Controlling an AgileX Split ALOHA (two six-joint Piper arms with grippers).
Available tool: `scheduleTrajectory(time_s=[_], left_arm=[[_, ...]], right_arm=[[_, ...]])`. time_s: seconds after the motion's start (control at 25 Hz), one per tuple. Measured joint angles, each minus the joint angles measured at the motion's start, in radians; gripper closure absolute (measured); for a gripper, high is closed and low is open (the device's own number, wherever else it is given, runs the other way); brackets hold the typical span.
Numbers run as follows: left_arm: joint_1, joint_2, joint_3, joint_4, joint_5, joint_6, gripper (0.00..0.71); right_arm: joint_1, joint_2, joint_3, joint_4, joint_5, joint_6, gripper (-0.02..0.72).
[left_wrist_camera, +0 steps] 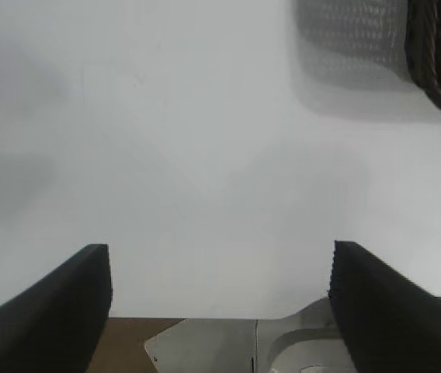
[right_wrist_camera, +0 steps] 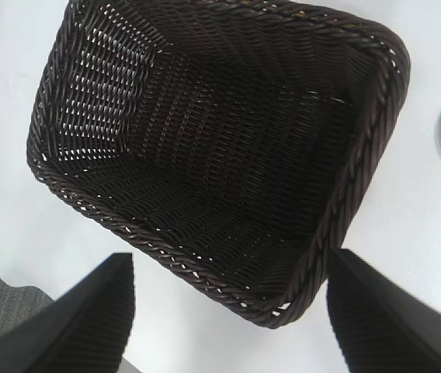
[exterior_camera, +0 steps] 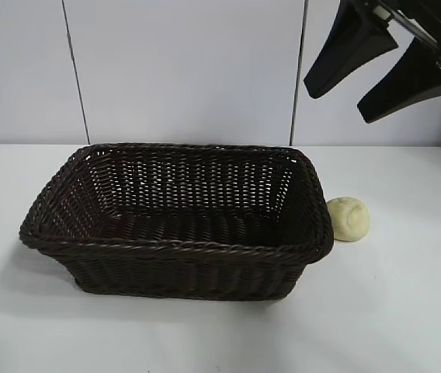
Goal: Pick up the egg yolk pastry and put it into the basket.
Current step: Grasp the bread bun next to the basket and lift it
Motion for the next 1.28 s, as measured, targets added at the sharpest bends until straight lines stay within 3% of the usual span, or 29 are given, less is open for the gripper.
scheduleTrajectory(time_s=[0.48, 1.04, 1.28], left_arm=[[0.0, -0.469, 0.369, -0.003, -0.095, -0.004, 0.148], [0.0, -0.569, 0.385, -0.003, -0.117, -0.006, 0.148], [0.0, -0.8, 0.385, -0.003, -0.116, -0.006, 0.148]], right_arm=[[0.0, 0.0, 0.0, 0.0, 0.0, 0.003, 0.197], [0.0, 0.0, 0.0, 0.0, 0.0, 0.004, 0.197], [0.0, 0.0, 0.0, 0.0, -0.005, 0.004, 0.197]])
